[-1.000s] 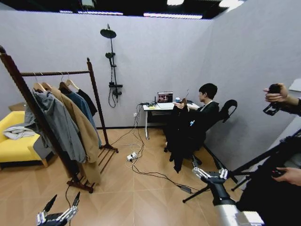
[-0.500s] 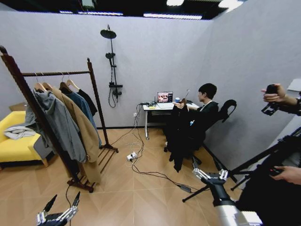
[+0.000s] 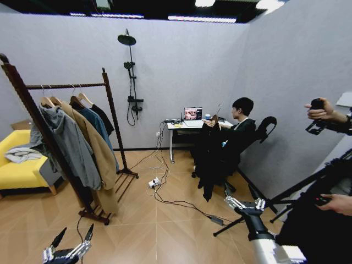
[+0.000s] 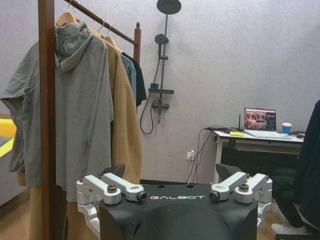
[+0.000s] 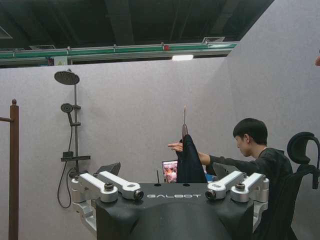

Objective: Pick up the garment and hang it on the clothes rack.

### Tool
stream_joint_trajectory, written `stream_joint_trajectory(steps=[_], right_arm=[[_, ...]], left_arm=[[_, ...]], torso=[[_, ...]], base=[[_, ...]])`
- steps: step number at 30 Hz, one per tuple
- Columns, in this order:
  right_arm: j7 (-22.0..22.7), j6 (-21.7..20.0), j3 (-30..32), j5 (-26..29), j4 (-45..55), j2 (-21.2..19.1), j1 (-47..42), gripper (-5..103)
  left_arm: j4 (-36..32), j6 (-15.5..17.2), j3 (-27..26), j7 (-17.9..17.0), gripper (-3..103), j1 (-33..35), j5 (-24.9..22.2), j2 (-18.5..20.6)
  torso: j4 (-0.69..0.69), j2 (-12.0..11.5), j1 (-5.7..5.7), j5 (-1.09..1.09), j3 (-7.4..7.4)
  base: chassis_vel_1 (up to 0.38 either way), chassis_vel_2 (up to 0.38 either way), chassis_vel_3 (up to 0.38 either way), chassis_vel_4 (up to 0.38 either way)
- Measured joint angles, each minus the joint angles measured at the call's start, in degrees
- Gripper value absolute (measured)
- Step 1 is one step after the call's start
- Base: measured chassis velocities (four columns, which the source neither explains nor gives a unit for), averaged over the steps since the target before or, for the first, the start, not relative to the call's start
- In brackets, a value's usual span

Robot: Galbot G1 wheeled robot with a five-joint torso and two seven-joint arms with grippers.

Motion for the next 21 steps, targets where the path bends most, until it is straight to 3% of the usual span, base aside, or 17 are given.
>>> stream_joint_trajectory(steps=[10, 21], right_arm=[[0.1, 0.2, 0.0, 0.4, -0.2, 0.0, 0.4, 100], [0.4, 0.6, 0.5, 0.8, 0.3, -0.1, 0.4, 100]], left_arm=[[0.0, 0.0, 0.0, 0.0, 100, 0.0, 0.0, 0.0], [0.0, 0.0, 0.0, 0.0, 100, 0.0, 0.0, 0.0]], torso=[[0.02, 0.0, 0.01, 0.02, 0.00], [0.02, 0.0, 0.01, 0.01, 0.01]], base=[[-0.149, 0.138, 0.140, -0.152], [-0.275, 0.262, 0.279, -0.275]])
